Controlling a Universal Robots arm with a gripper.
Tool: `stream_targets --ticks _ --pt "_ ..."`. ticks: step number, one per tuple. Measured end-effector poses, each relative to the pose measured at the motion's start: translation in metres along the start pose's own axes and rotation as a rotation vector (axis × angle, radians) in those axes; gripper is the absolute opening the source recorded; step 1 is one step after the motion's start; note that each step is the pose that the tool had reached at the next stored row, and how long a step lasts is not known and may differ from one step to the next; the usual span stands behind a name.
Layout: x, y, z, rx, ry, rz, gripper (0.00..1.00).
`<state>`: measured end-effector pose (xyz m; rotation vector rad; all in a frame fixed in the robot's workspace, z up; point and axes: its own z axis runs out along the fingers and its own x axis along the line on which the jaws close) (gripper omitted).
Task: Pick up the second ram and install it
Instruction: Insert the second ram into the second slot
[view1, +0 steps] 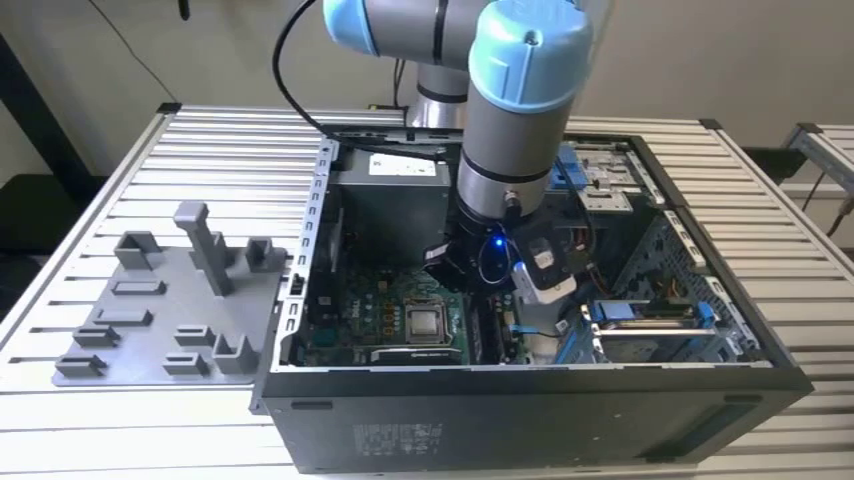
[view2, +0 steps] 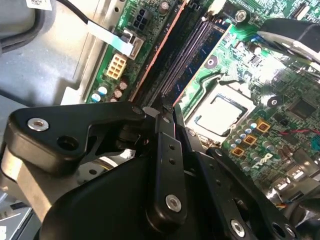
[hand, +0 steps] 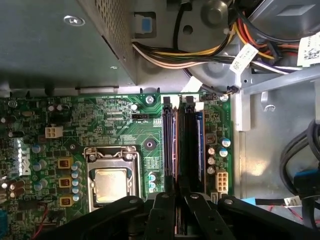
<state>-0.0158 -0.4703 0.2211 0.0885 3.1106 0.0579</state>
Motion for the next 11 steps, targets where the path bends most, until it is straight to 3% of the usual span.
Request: stream_targets --ticks 11 --pt "-0.0007 0.0002 -0.0041 -0.0004 -0.0001 0.000 0.14"
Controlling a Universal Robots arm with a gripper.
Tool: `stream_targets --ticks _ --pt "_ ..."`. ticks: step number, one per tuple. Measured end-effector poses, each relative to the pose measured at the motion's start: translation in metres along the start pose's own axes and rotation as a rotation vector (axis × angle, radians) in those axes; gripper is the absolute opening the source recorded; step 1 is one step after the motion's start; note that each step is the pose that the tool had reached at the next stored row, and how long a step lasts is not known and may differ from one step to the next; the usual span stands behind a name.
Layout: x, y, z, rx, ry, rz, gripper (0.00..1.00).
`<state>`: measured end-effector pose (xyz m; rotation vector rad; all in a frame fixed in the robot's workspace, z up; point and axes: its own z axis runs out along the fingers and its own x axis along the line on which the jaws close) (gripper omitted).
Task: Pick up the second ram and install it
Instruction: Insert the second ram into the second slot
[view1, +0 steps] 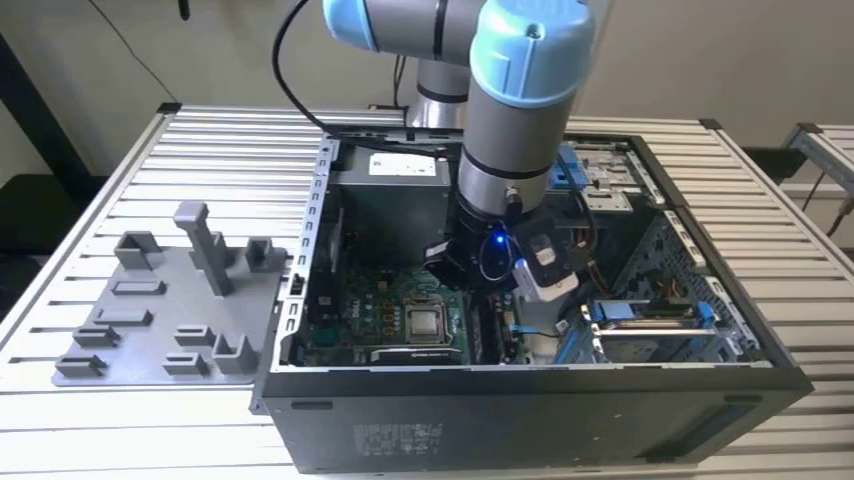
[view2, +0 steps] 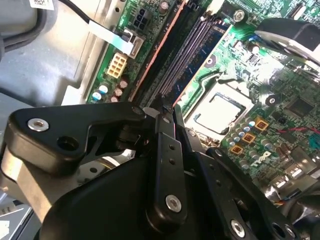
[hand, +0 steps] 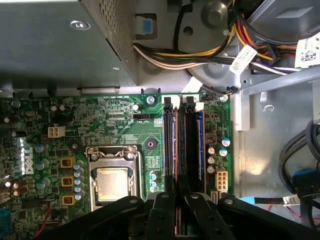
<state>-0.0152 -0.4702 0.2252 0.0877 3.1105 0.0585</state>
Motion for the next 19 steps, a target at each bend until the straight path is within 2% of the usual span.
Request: stream_targets --ticks 11,19 --pt "-0.0015 0.0000 0.0020 0.0003 0.0000 0.000 0.14" --pt "-0.0013 0.0013 0.0057 0.0000 0.0000 0.000 0.14"
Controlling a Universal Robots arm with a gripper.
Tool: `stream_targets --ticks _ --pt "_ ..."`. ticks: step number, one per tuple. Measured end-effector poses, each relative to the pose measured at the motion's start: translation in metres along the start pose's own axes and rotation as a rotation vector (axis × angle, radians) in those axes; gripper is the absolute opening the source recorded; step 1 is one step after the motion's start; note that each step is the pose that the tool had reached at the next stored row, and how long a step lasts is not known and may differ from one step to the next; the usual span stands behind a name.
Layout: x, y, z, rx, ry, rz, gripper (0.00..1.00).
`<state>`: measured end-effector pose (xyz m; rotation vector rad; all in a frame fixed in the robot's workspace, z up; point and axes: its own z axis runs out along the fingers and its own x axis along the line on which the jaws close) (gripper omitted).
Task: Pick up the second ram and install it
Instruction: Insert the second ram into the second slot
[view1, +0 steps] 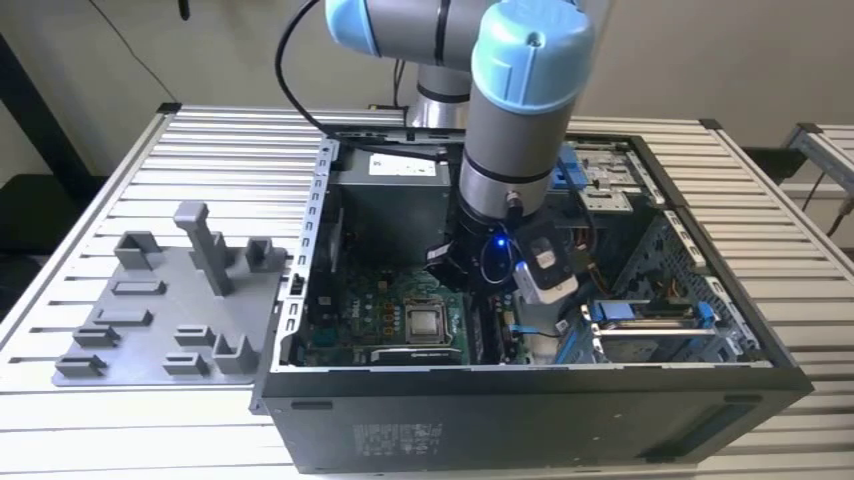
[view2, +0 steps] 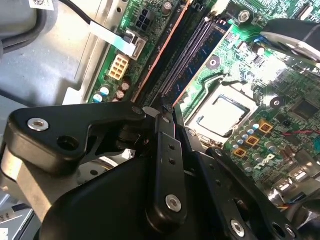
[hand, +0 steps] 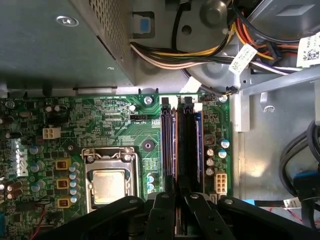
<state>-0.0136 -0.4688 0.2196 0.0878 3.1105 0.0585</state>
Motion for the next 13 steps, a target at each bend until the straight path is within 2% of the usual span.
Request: stream_targets --ticks 13 --pt "0.0003 0.0023 0.0028 0.0002 0.0000 0.000 0.14"
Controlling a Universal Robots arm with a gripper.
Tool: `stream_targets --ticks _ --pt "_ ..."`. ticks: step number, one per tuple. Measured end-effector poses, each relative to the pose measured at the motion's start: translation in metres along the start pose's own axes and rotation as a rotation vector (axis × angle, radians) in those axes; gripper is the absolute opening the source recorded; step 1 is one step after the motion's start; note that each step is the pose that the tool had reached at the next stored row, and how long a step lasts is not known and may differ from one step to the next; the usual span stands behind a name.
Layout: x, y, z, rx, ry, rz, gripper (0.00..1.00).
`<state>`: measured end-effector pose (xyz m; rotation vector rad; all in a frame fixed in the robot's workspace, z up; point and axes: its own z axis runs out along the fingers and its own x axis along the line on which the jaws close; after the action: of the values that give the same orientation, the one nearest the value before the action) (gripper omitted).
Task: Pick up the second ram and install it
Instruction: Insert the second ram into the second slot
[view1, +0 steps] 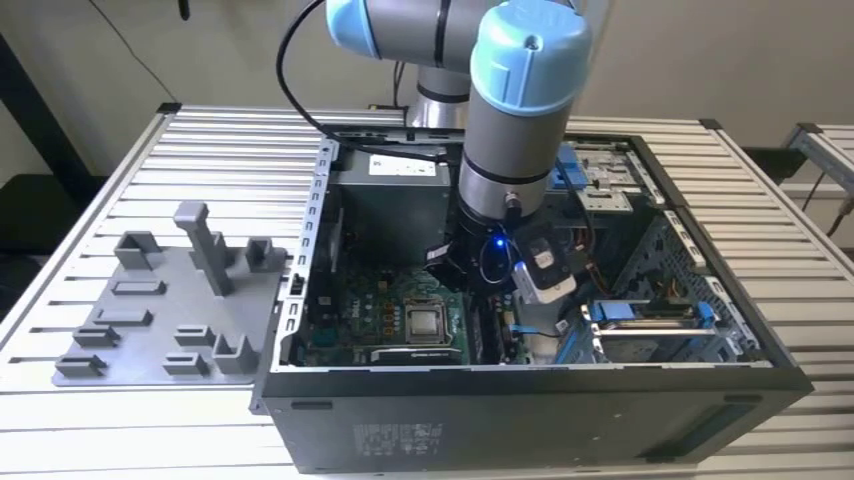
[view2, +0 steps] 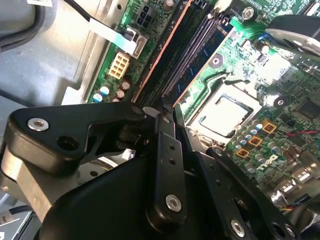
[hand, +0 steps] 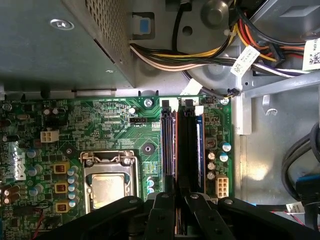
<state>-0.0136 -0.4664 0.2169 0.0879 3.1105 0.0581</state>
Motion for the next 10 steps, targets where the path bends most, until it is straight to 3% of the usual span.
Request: stream_targets --ticks 10 --pt "-0.0029 0.0003 0.0002 -0.0003 0.0002 -0.005 0.14"
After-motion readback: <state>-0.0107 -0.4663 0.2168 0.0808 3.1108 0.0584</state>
